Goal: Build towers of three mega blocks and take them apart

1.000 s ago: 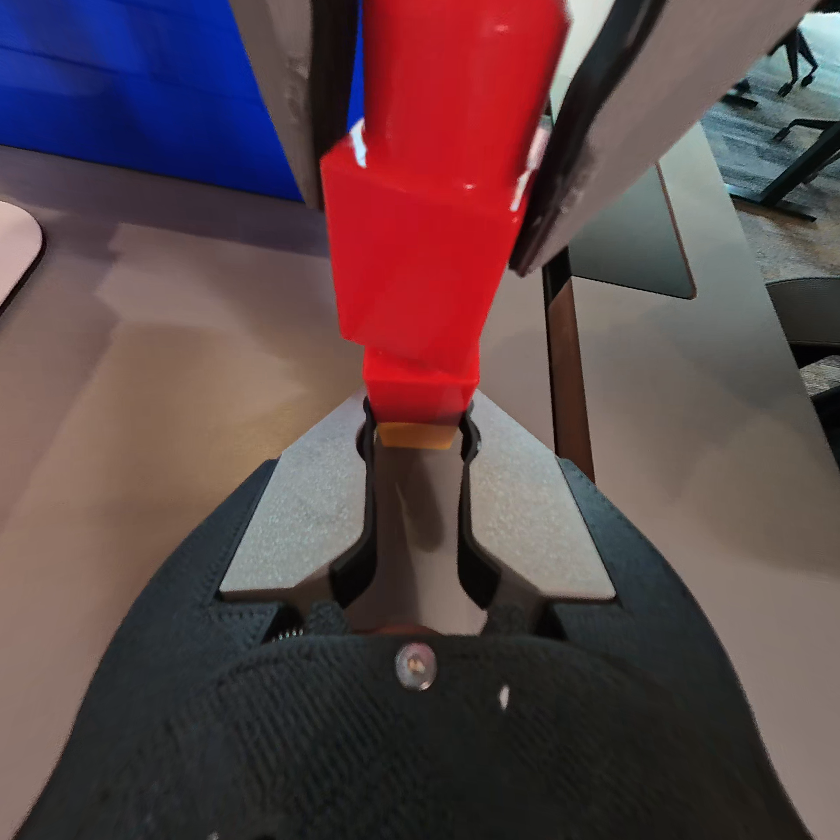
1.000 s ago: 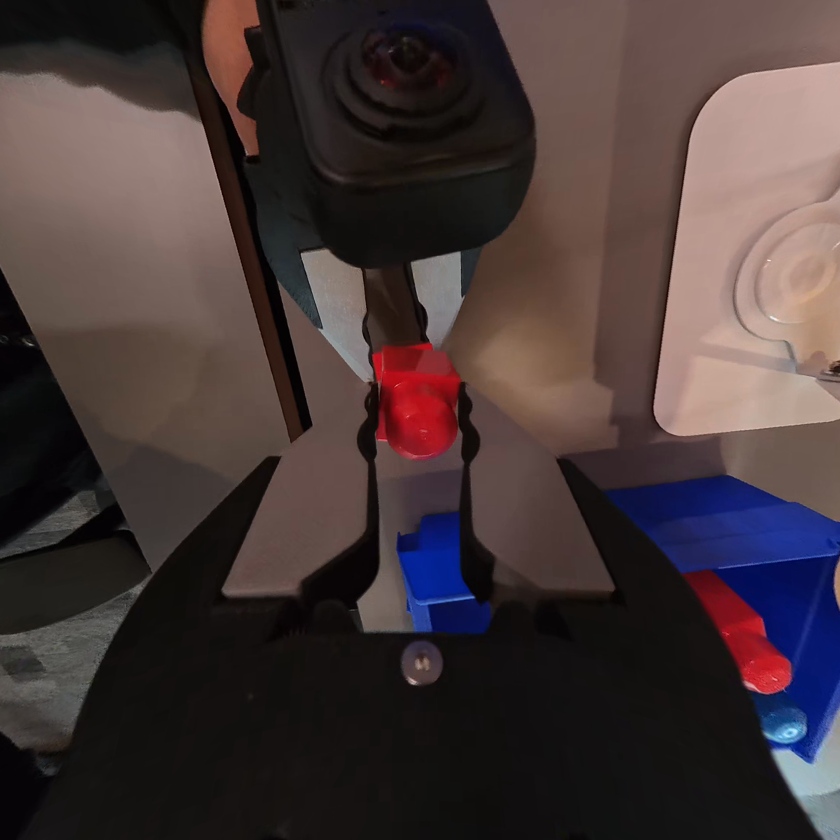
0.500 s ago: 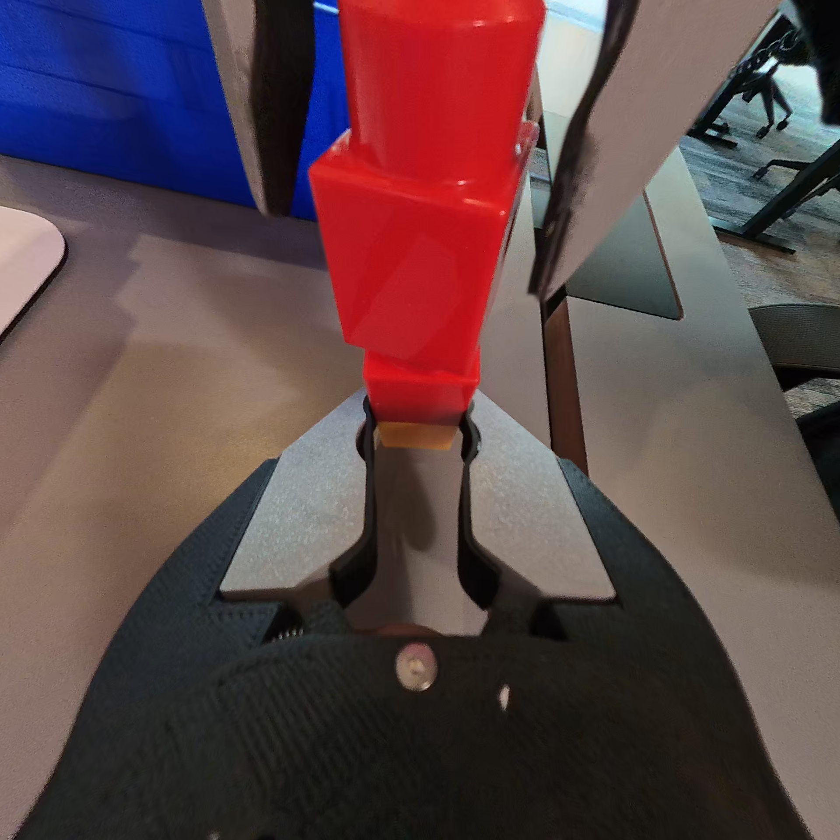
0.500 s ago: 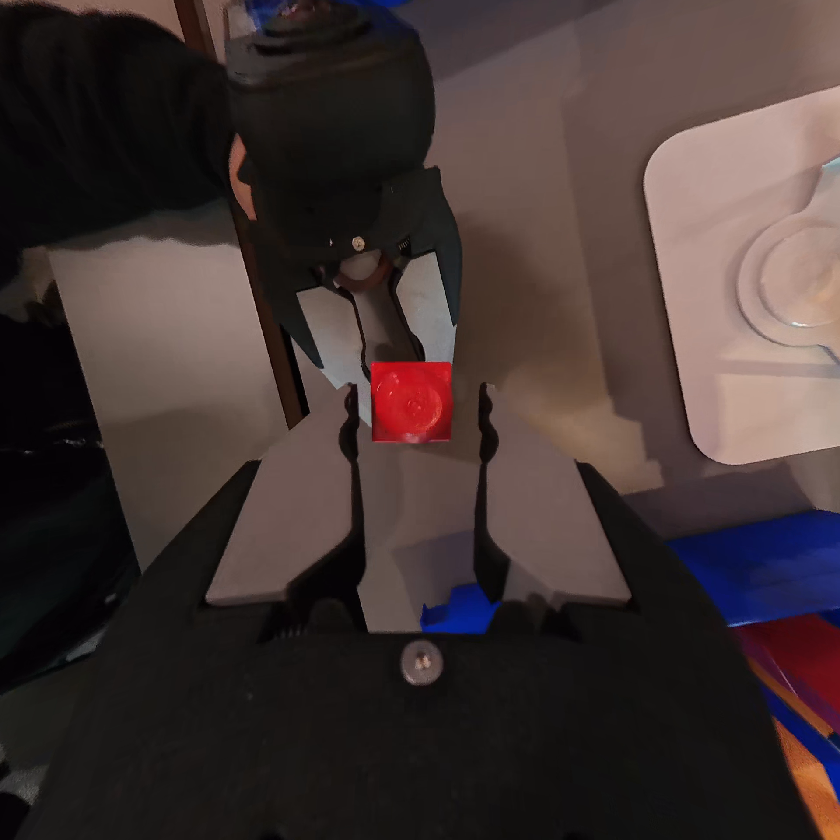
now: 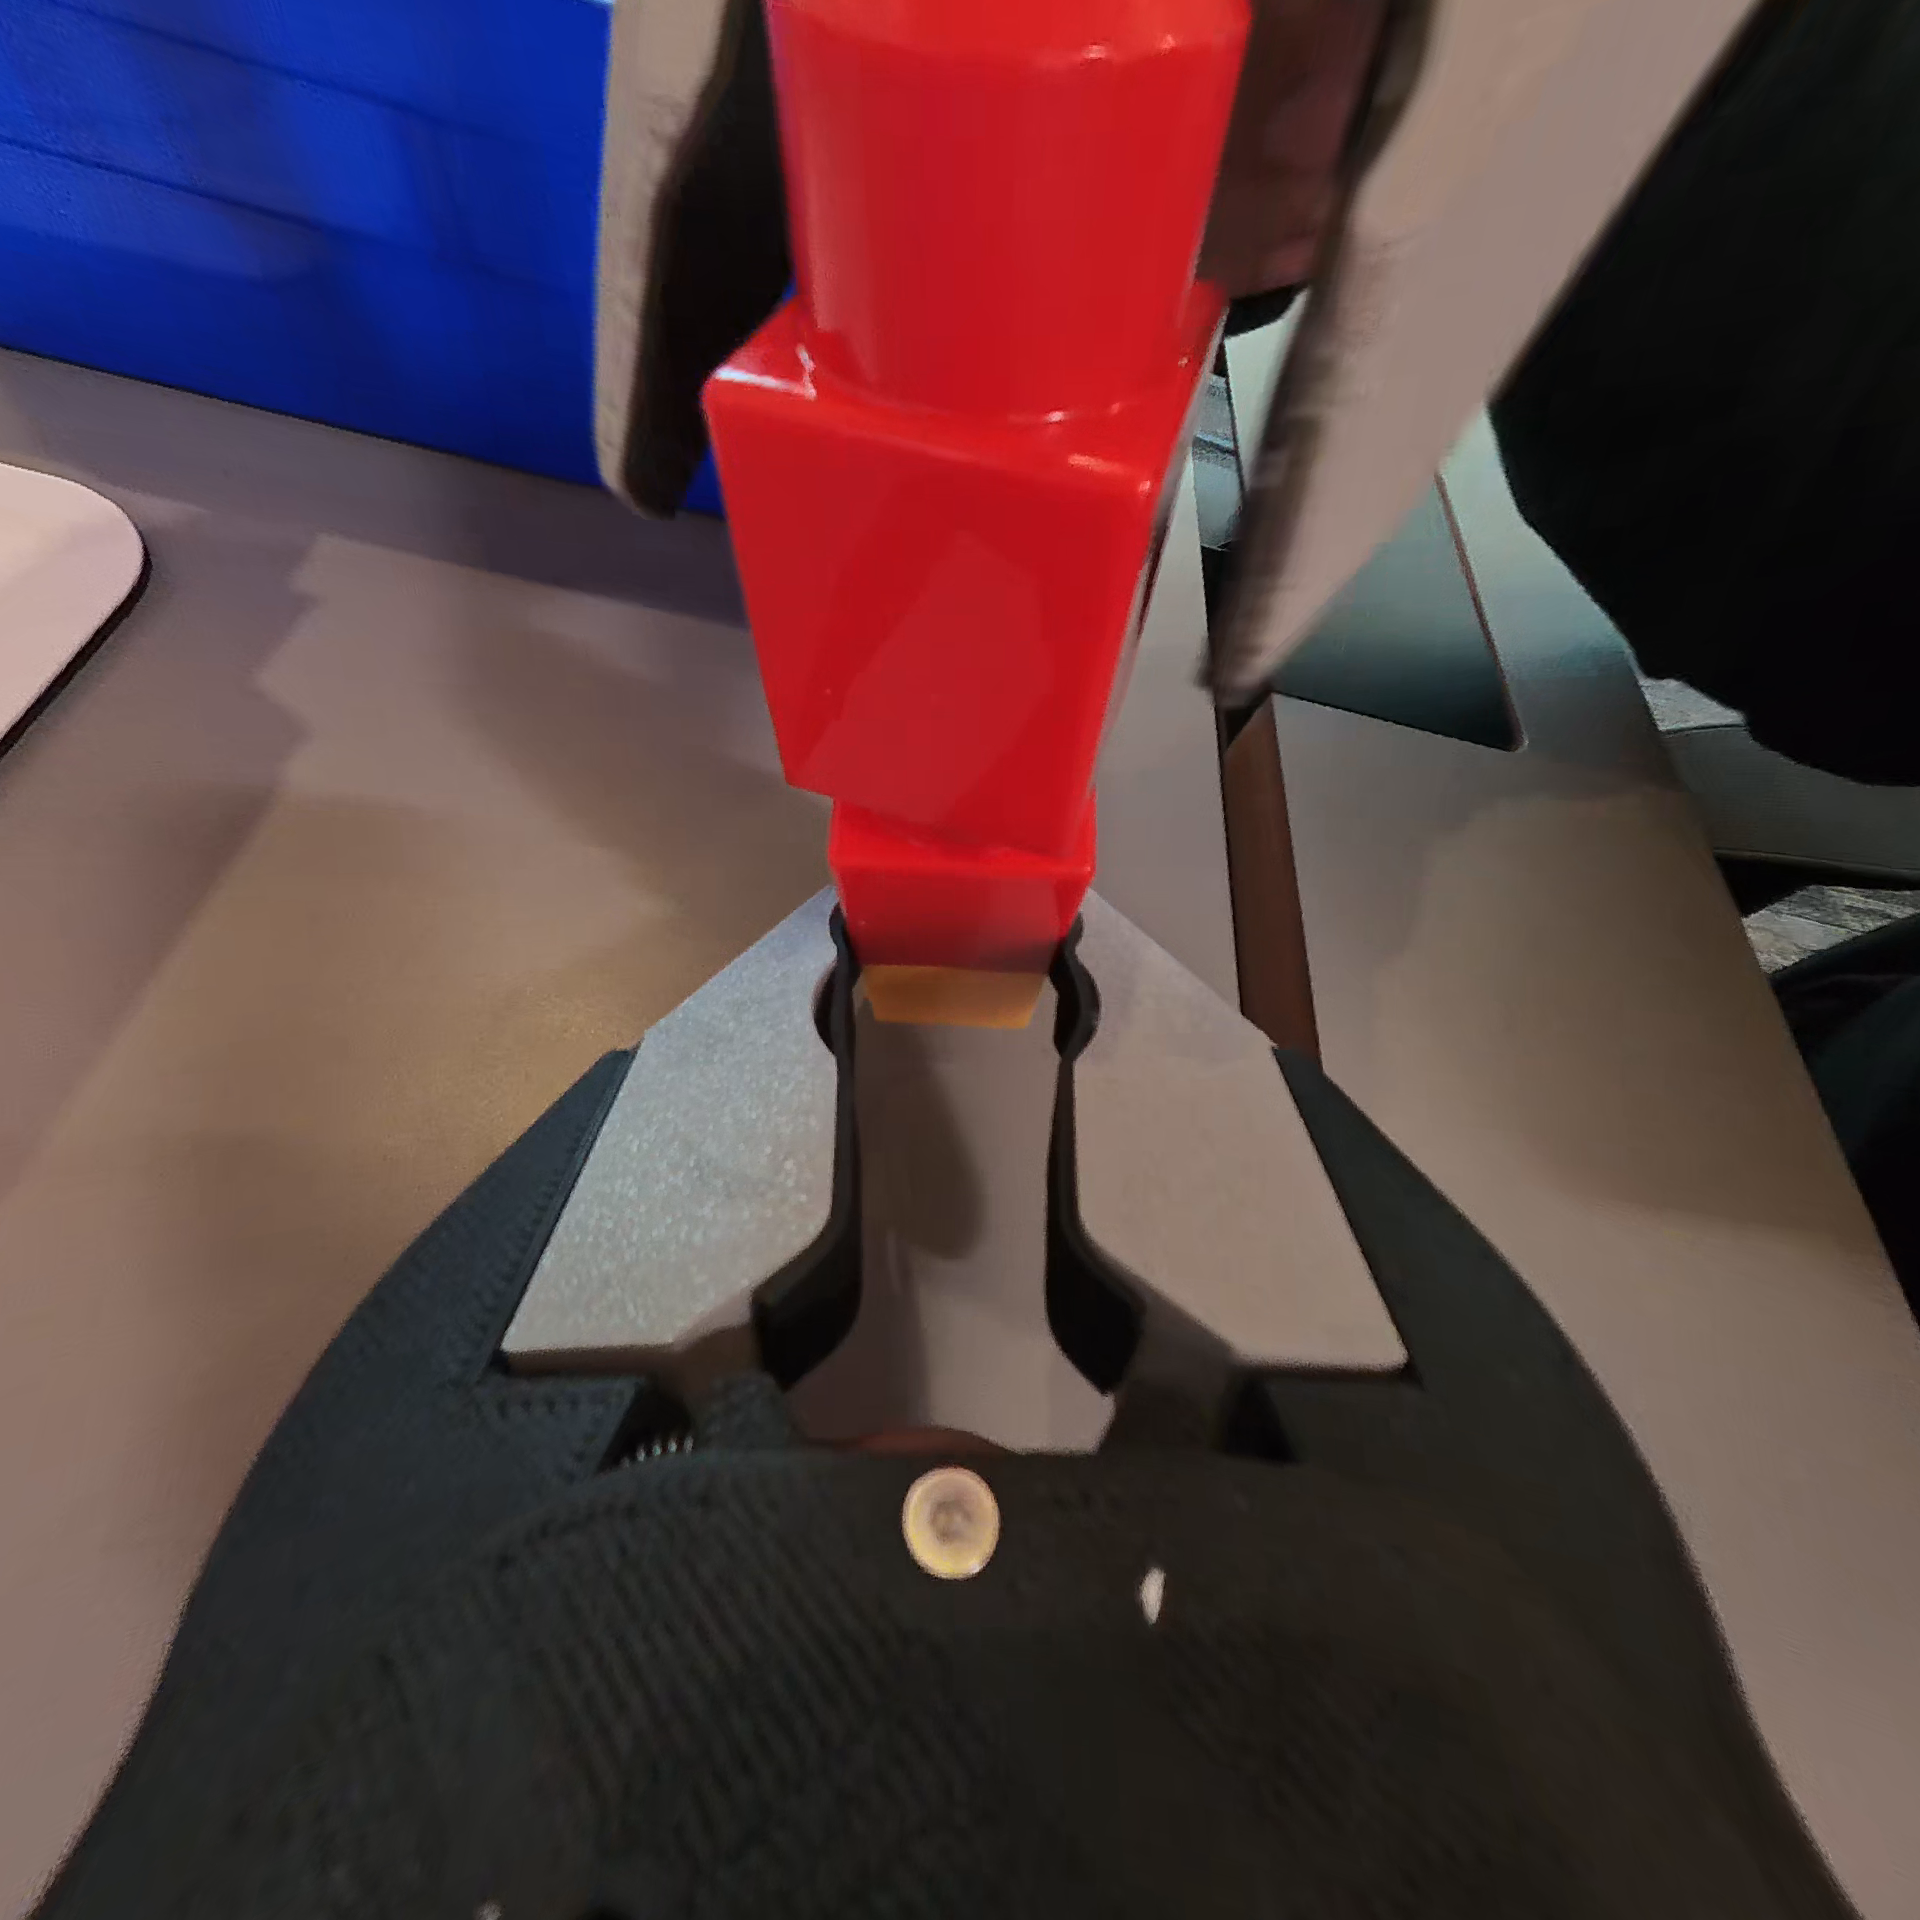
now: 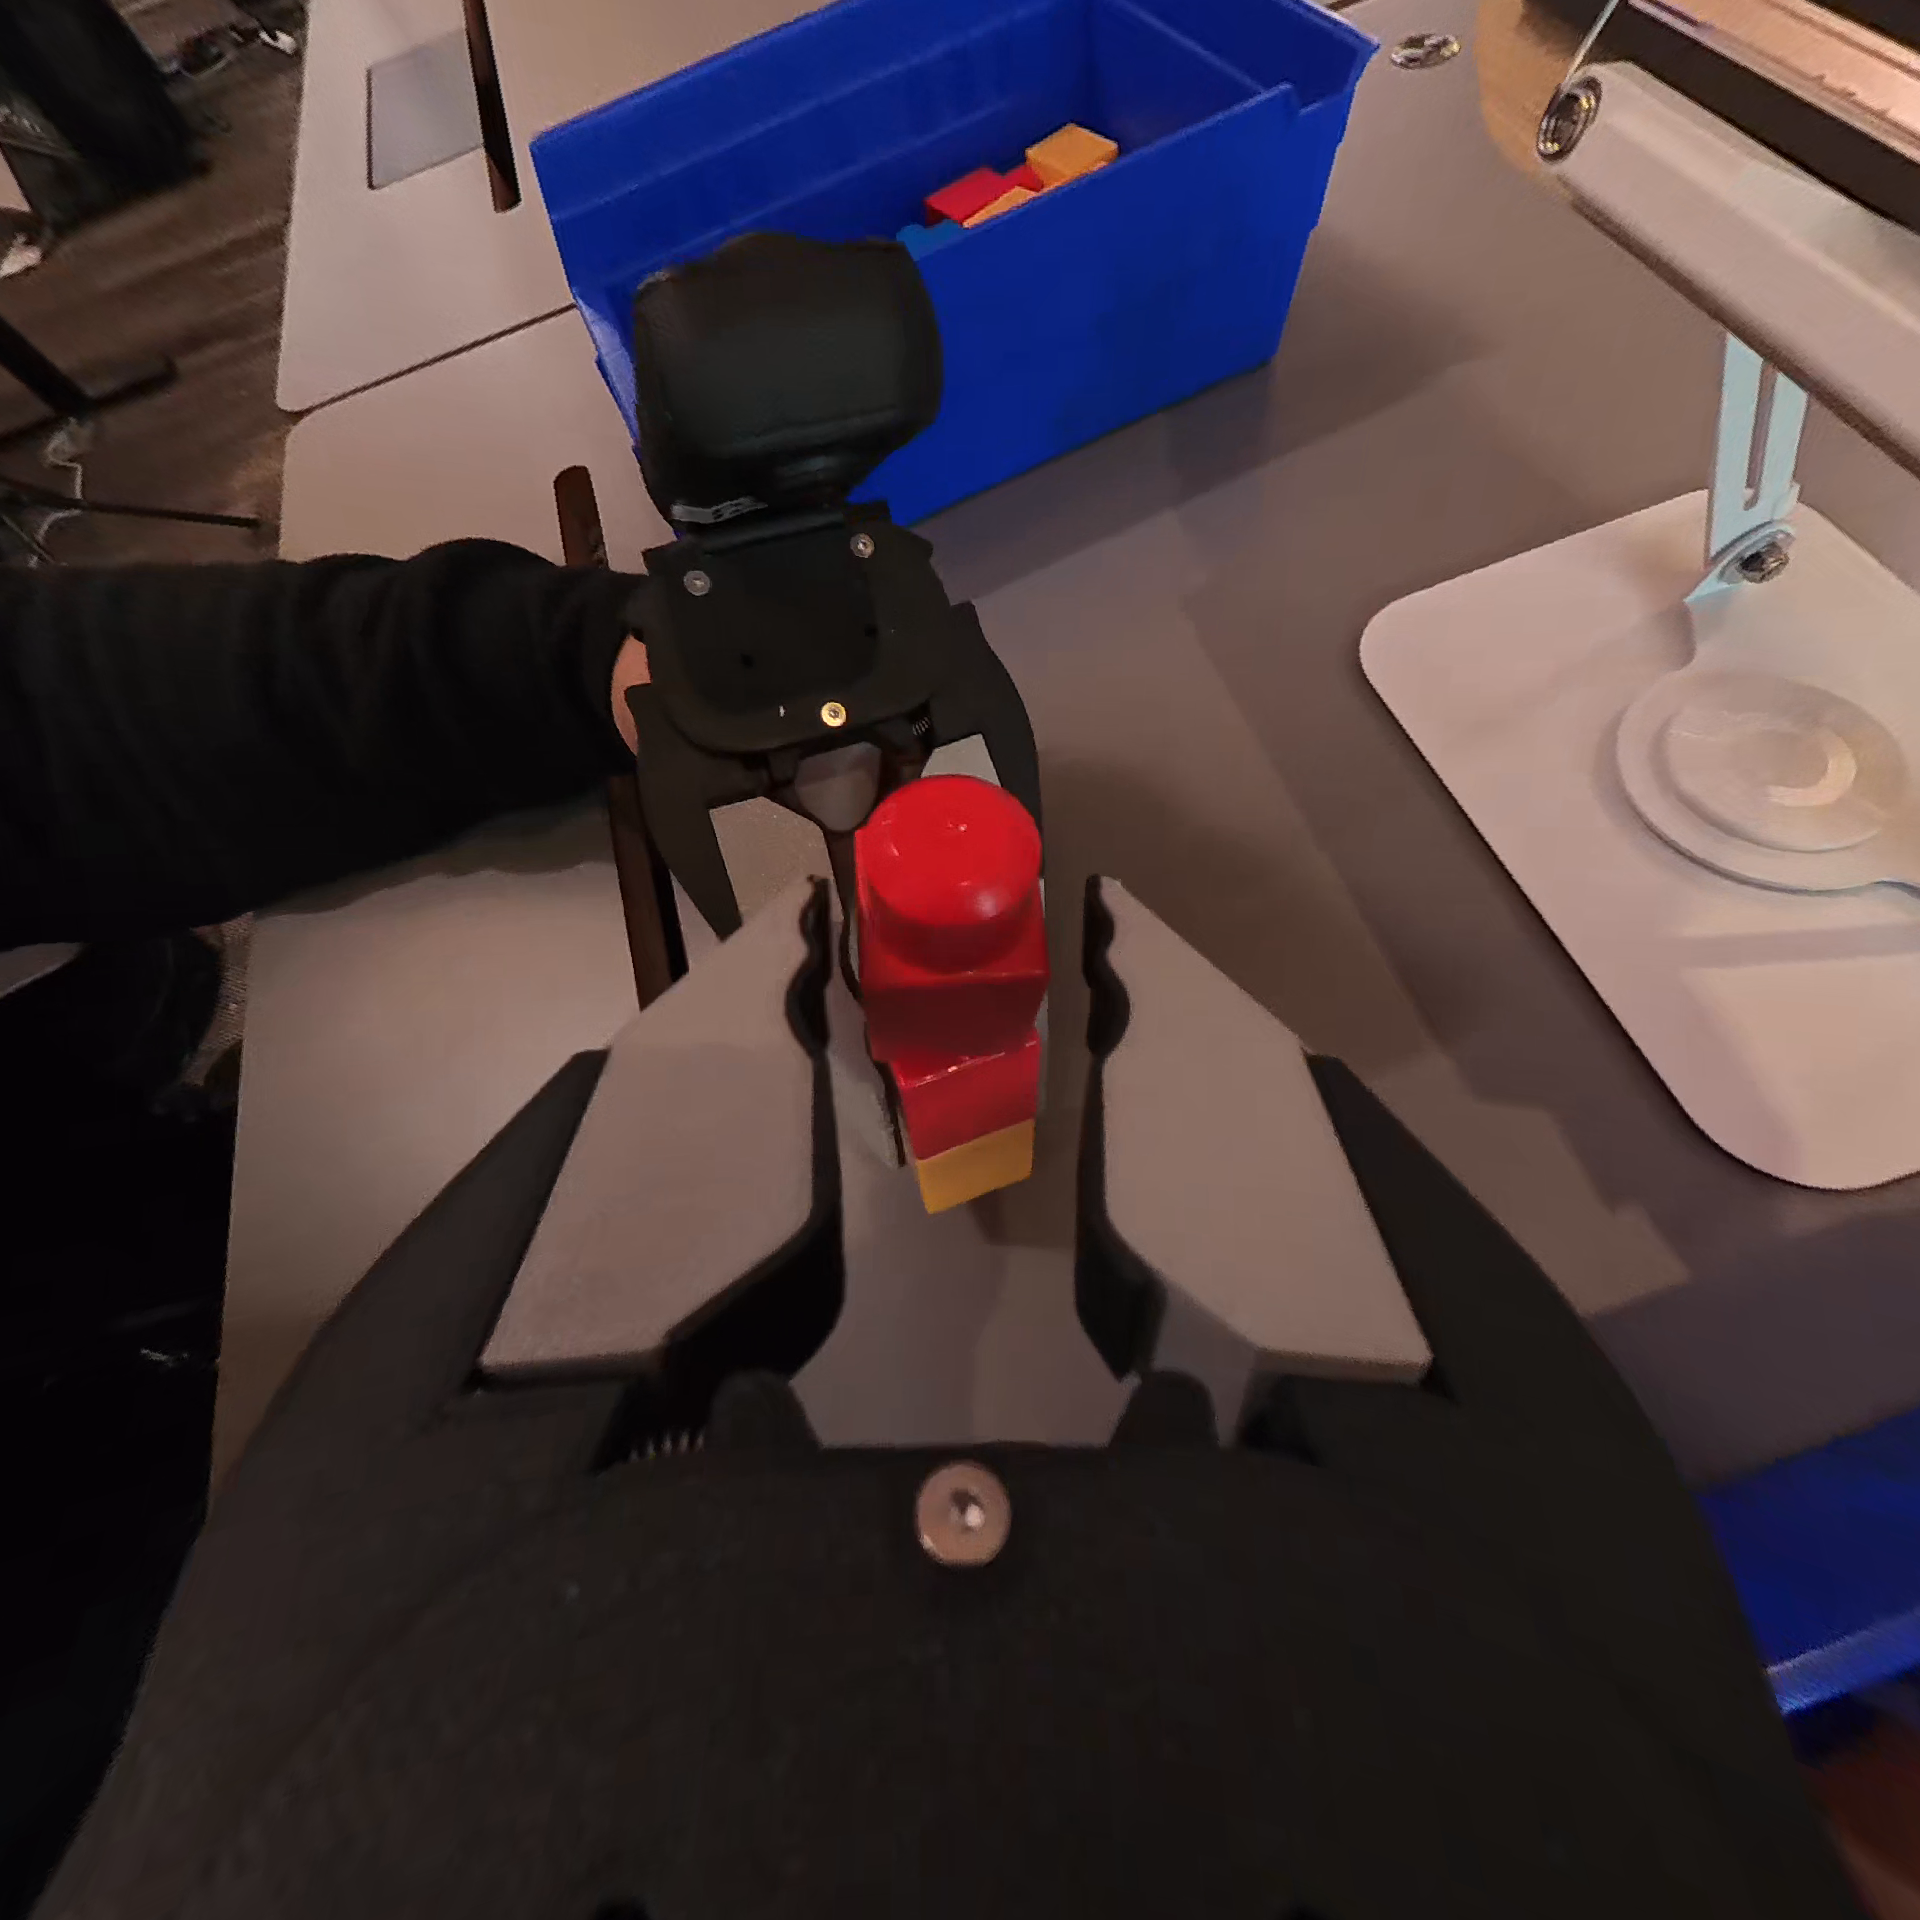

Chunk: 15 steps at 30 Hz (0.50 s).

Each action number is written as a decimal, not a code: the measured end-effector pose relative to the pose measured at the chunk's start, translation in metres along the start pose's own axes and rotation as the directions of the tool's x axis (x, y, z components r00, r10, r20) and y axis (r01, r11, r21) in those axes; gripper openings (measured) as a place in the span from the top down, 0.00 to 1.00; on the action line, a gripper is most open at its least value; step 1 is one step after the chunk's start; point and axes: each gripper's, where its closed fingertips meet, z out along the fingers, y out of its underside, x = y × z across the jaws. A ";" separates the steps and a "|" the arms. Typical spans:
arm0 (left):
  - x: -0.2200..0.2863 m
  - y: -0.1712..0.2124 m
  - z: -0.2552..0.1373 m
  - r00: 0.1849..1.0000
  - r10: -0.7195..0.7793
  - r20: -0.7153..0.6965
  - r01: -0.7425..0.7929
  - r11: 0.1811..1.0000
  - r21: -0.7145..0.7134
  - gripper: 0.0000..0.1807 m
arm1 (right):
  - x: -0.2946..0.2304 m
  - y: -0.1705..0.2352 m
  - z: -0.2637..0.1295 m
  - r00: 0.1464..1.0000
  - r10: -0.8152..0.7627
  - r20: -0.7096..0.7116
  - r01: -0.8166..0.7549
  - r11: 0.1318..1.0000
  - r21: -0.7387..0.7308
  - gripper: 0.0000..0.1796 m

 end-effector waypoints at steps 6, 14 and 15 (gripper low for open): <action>0.007 0.006 -0.002 0.999 0.007 -0.041 -0.009 0.999 -0.036 0.81 | -0.006 0.006 0.005 0.998 -0.030 0.048 0.032 0.998 -0.050 0.82; 0.040 0.000 -0.009 0.978 0.037 -0.207 -0.039 0.999 -0.008 0.82 | -0.033 0.006 -0.009 0.970 -0.032 0.243 0.052 0.996 -0.076 0.81; 0.035 -0.001 -0.008 0.983 0.027 -0.181 -0.029 1.000 -0.008 0.82 | -0.030 0.007 -0.009 0.976 -0.034 0.213 0.053 0.995 -0.084 0.82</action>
